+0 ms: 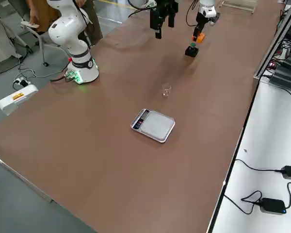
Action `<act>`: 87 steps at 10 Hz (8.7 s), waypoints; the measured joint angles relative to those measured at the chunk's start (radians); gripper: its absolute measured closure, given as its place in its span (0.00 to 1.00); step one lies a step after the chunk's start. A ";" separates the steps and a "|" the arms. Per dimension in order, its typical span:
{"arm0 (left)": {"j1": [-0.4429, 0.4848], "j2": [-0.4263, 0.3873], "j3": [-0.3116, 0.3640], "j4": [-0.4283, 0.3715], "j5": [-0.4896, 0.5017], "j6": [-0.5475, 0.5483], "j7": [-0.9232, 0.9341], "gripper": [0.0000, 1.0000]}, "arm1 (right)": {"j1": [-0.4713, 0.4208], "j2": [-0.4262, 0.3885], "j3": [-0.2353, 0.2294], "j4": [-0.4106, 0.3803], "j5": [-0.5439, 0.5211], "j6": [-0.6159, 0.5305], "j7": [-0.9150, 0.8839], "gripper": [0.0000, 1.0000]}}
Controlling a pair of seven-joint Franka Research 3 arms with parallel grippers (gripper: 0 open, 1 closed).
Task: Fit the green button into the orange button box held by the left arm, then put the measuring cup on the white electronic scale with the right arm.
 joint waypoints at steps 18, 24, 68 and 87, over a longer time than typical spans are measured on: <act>-0.032 0.054 0.006 0.001 0.078 0.059 -0.078 0.14 | 0.021 0.282 0.230 -0.588 0.030 0.861 0.253 0.18; -0.036 0.054 0.006 0.002 0.078 0.072 -0.089 0.14 | 0.021 0.321 0.230 -0.602 0.030 0.889 0.257 0.43; -0.043 0.055 0.001 -0.031 0.078 0.070 -0.137 0.14 | 0.002 0.183 -0.120 -0.481 -0.093 0.699 -0.307 0.93; -0.043 0.058 0.001 -0.053 0.081 0.107 -0.137 0.14 | -0.012 0.402 -0.133 -0.479 -0.090 0.916 -0.346 0.93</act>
